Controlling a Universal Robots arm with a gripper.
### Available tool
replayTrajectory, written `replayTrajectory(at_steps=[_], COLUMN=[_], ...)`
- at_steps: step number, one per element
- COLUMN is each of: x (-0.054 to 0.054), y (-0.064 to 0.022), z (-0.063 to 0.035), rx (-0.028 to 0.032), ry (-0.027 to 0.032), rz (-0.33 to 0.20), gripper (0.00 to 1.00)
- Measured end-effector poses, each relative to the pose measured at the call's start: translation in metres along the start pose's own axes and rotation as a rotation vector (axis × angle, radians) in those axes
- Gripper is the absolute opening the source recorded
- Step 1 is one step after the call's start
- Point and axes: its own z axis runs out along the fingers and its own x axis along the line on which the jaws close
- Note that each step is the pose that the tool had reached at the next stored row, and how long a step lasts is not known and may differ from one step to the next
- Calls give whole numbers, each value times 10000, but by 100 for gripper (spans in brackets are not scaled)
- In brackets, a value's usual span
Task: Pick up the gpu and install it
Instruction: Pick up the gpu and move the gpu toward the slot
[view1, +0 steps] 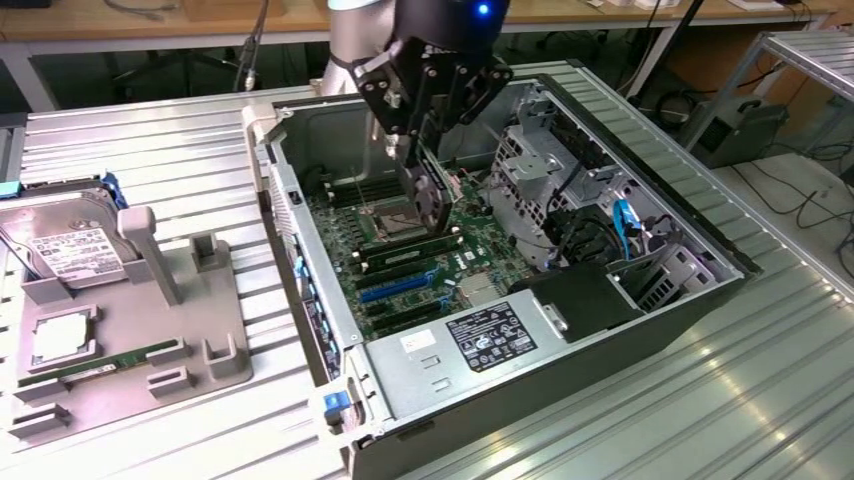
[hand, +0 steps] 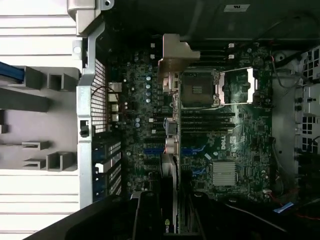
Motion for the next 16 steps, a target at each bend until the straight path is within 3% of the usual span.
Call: replayTrajectory(at_steps=[7,9,16], x=[-334,-357,-358], y=[0,0,0], z=[135,140,139], rx=[21,20,21], ry=[75,125,127], rz=[-2,0,1], gripper=[26,26,26])
